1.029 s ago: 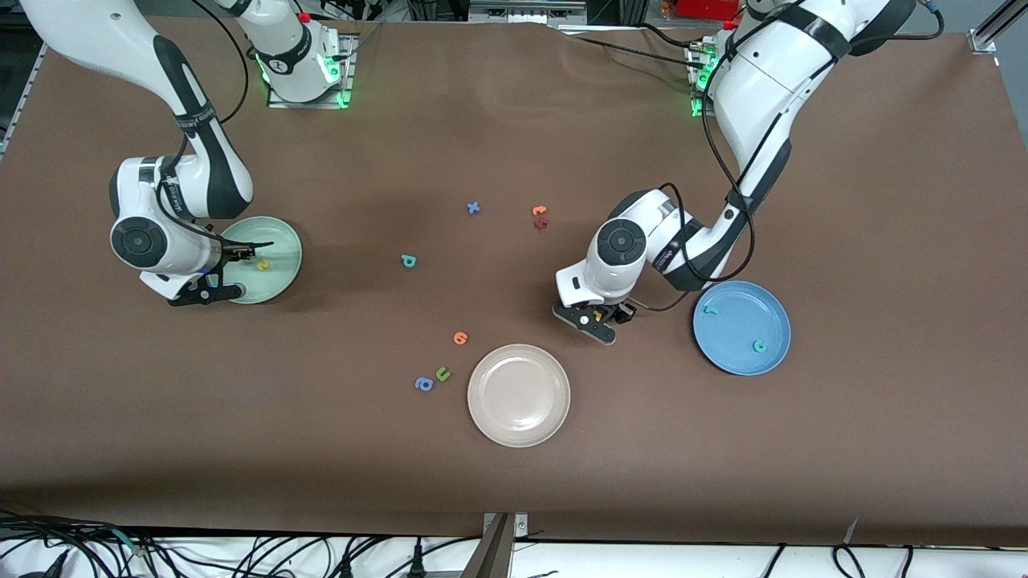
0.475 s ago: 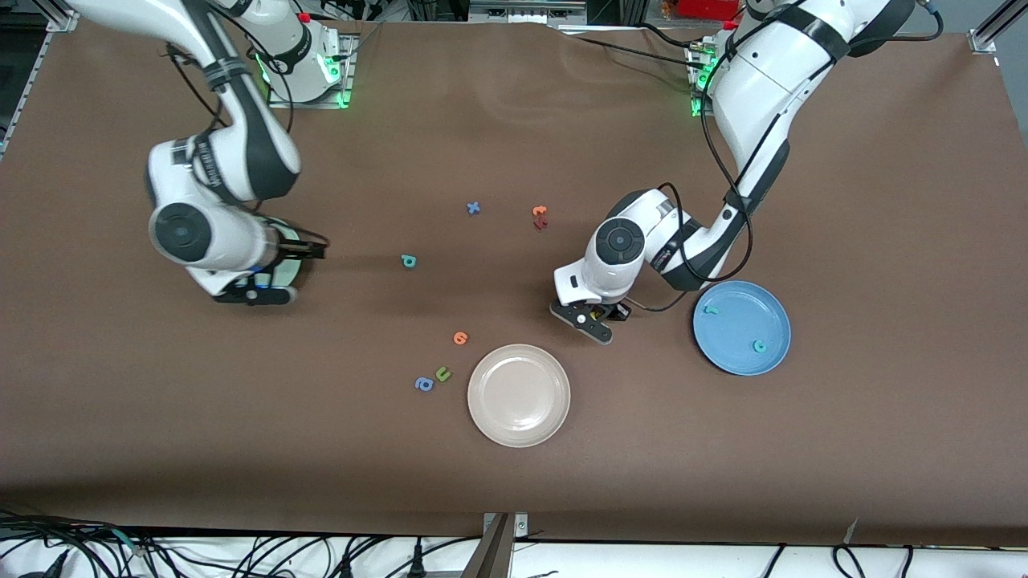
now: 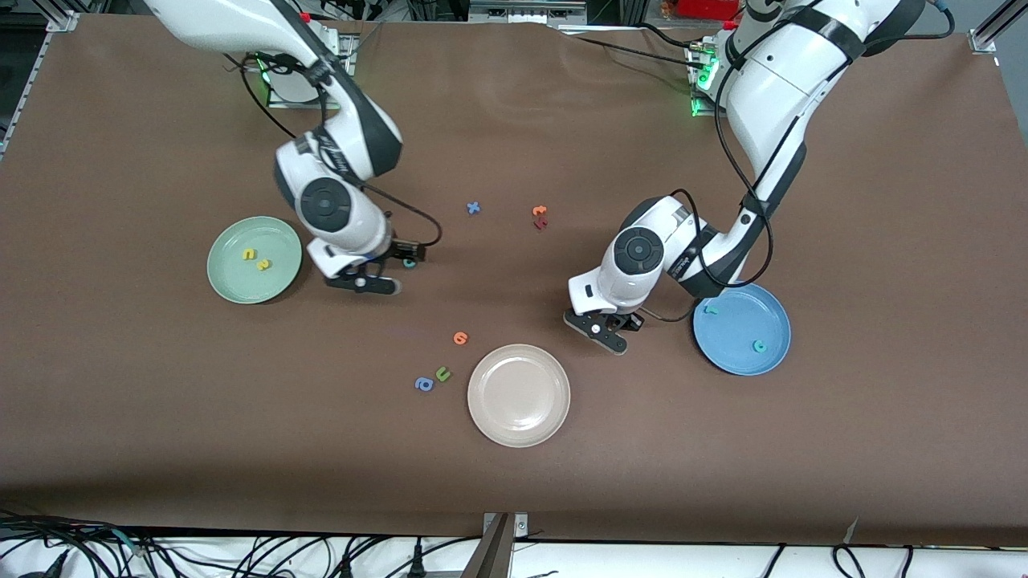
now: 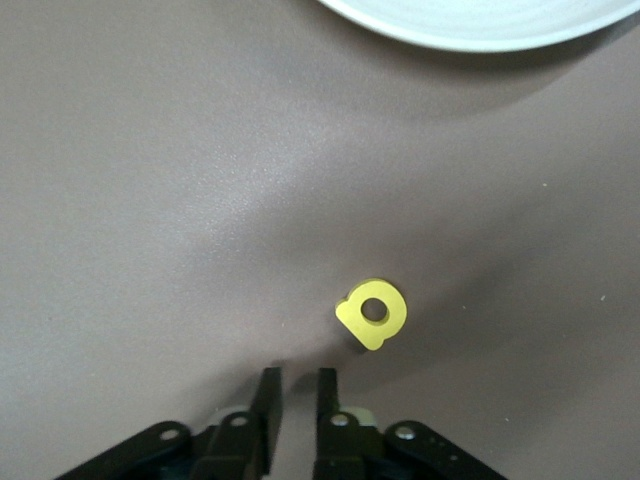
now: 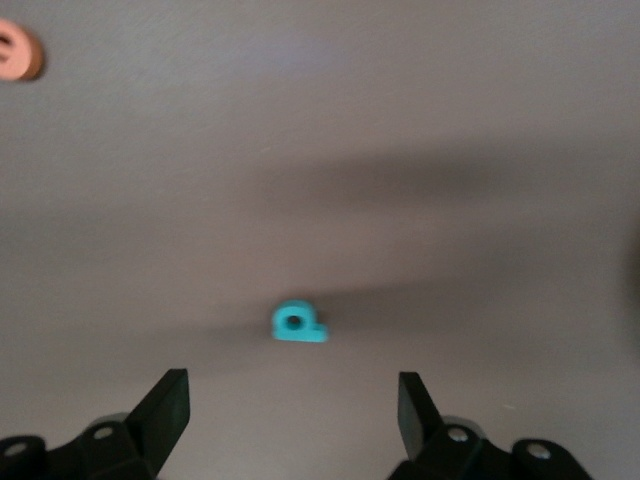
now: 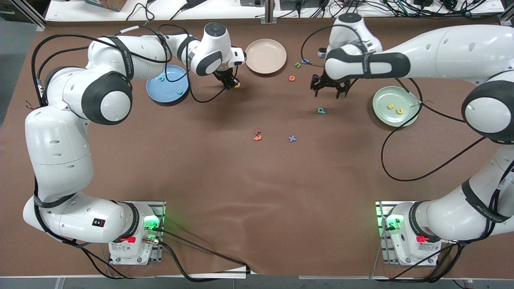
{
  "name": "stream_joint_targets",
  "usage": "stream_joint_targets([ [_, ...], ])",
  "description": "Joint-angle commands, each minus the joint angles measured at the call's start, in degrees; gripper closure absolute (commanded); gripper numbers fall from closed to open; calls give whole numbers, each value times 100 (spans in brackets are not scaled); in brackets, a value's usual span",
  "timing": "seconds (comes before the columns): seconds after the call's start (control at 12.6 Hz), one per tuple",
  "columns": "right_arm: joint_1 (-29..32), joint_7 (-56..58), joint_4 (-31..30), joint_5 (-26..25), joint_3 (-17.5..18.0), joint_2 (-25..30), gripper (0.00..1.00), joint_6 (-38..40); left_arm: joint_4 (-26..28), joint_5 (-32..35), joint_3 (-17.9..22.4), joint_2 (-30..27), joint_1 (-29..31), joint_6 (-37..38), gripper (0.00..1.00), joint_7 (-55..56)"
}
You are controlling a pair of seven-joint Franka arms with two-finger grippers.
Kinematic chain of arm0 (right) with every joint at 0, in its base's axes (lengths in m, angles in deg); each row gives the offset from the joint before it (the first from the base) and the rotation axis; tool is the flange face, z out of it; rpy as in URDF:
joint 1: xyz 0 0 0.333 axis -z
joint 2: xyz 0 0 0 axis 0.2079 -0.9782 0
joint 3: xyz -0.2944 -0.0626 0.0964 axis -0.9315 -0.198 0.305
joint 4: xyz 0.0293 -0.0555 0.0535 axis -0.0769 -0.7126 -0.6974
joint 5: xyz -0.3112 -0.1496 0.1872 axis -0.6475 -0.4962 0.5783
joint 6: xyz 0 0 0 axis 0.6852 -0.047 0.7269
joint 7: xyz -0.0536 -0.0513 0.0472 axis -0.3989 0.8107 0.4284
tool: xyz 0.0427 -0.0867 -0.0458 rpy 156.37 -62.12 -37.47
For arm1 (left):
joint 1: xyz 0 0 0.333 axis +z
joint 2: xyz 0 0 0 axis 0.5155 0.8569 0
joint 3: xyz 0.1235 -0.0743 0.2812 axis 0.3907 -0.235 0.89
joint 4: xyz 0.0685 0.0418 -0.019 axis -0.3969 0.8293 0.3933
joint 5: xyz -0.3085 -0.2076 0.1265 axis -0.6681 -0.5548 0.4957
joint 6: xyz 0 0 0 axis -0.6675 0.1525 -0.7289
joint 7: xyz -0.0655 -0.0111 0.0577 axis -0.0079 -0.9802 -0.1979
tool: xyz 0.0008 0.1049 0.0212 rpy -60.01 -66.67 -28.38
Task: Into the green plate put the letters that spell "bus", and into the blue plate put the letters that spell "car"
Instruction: 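Grasp the teal a with the right gripper while the left gripper grasps the D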
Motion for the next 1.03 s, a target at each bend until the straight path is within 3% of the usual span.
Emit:
stream_joint_targets([
  [0.0,-22,-43,-133,-55,-31,-228,16,-437,-137,-549,-14,-111,-46,57,53,-74],
  [0.16,-13,-8,-353,-326,-31,-307,26,-781,-279,-717,-14,-41,-108,56,51,127],
  [0.32,-13,-8,-389,-757,-31,-378,28,-835,-323,-744,12,91,-187,30,53,356],
  [0.55,-22,-25,-502,-759,-31,-378,28,-843,-726,-744,21,372,-257,30,49,891],
  [0.95,-22,62,-723,-767,-14,-413,28,-1098,-771,-735,65,460,-258,30,48,946],
])
